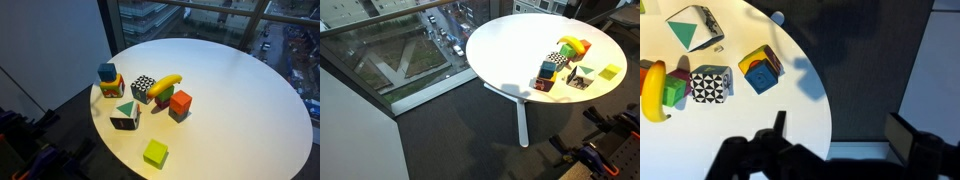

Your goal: Put the blue block on the orange block

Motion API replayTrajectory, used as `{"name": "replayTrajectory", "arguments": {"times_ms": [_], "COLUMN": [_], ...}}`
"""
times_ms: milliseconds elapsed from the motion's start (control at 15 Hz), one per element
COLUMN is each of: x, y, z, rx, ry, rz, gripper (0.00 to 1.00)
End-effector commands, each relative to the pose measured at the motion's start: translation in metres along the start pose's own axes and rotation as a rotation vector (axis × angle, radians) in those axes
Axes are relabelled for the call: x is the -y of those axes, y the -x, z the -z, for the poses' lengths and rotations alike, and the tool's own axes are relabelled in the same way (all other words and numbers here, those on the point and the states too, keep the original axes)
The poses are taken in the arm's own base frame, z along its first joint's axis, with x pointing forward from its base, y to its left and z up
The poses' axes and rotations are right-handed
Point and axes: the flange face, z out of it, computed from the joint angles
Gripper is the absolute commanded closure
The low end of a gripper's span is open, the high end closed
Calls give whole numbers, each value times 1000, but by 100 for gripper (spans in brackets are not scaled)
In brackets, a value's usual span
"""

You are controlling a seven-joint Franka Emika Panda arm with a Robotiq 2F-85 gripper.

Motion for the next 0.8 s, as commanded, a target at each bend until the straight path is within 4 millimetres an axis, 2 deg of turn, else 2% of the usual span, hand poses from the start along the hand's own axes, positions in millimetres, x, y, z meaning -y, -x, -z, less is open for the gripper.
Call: {"name": "replayTrajectory", "arguments": {"times_ms": [0,267,733], "x": [-16,-31,-44], "y": [-8,-19,-40], "z": [-14,-32,-67], "rx": [-7,-29,-83], "ry": [0,10,20], "rz": [104,173,215], "gripper": [0,0,0]}}
